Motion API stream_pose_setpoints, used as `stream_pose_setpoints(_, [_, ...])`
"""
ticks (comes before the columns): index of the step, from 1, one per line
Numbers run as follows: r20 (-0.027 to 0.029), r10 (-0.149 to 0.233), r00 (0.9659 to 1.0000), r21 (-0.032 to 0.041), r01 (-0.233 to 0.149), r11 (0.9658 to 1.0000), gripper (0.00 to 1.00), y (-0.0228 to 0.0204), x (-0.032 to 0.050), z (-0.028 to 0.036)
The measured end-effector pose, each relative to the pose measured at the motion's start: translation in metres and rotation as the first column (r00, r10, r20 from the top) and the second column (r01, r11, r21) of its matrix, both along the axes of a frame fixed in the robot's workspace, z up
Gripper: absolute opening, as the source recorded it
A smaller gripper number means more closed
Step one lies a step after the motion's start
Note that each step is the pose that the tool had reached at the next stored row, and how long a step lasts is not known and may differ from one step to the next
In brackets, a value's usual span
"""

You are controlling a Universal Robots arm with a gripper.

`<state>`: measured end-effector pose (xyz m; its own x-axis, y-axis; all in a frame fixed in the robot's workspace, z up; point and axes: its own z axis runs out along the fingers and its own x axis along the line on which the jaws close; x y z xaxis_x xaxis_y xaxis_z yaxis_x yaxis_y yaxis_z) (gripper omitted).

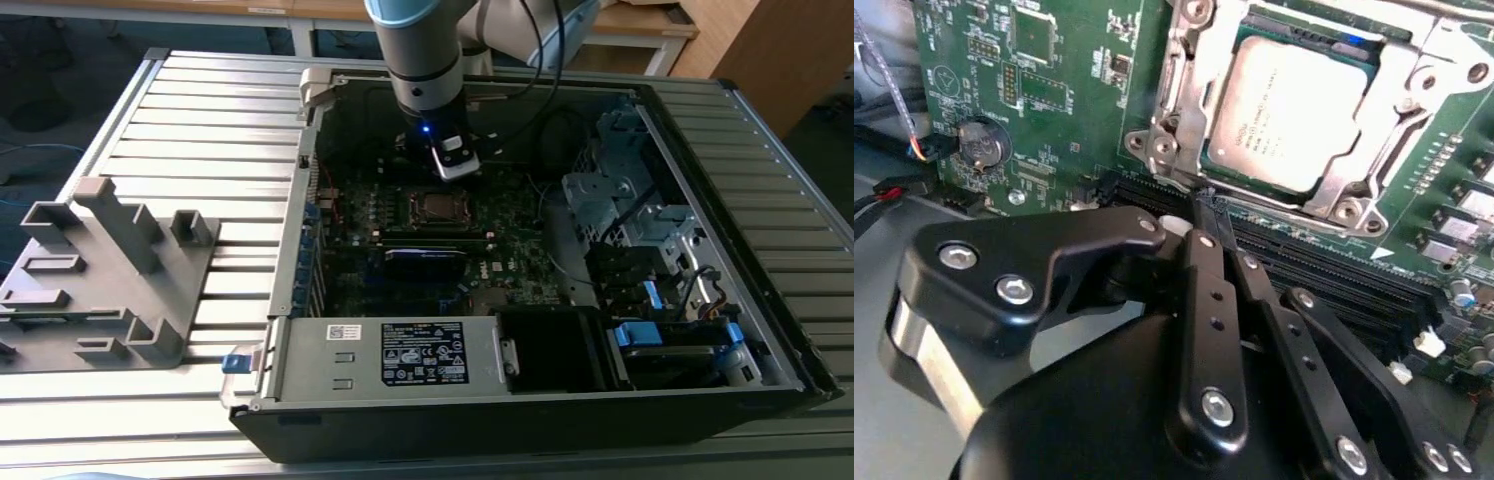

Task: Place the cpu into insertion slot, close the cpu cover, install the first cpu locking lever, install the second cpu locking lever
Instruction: 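Install the first cpu locking lever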

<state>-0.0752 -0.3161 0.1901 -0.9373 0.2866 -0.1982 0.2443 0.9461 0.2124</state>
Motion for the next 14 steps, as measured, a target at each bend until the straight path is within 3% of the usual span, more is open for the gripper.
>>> stream_pose_setpoints(7, [0.0001, 0.0, 1.0, 0.0014, 0.0, 1.0, 0.11, 0.0, 0.0039, 0.0004])
stream_pose_setpoints(14, [0.0001, 0.0, 1.0, 0.0039, 0.0, 1.0, 0.11, 0.0, 0.0044, 0.0071])
